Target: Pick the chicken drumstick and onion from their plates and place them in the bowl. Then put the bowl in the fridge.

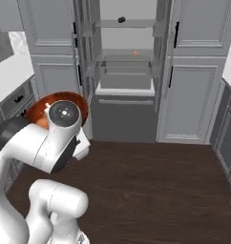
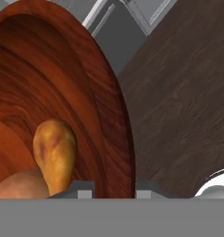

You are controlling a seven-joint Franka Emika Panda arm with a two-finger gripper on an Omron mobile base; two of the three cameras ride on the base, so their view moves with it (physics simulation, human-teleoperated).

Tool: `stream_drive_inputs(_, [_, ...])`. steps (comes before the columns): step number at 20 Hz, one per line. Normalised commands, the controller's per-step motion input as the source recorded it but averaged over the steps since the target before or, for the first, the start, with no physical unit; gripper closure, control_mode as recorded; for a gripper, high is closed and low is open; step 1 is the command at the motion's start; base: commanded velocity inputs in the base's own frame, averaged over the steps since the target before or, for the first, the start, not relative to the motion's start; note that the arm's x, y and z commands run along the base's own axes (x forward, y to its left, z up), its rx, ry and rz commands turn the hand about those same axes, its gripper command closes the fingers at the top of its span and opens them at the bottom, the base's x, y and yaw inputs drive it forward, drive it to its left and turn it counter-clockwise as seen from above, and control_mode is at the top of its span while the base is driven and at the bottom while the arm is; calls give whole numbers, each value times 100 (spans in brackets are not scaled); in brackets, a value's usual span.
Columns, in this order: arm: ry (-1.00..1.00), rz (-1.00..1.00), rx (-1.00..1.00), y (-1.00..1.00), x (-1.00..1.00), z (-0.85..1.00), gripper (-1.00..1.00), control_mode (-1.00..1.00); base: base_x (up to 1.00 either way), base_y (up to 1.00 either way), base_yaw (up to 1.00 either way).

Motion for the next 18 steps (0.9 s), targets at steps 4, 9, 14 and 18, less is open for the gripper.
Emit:
stream_drive_inputs(4, [0,0,0,0,0,0,100,100,89,-82,20])
stream_drive_inputs(9, [0,0,0,0,0,0,100,100,97,-8,1])
stream_drive_inputs(14, [0,0,0,0,0,0,100,100,100,-2,0])
stream_drive_inputs(18, [0,0,0,0,0,0,100,100,100,0,0])
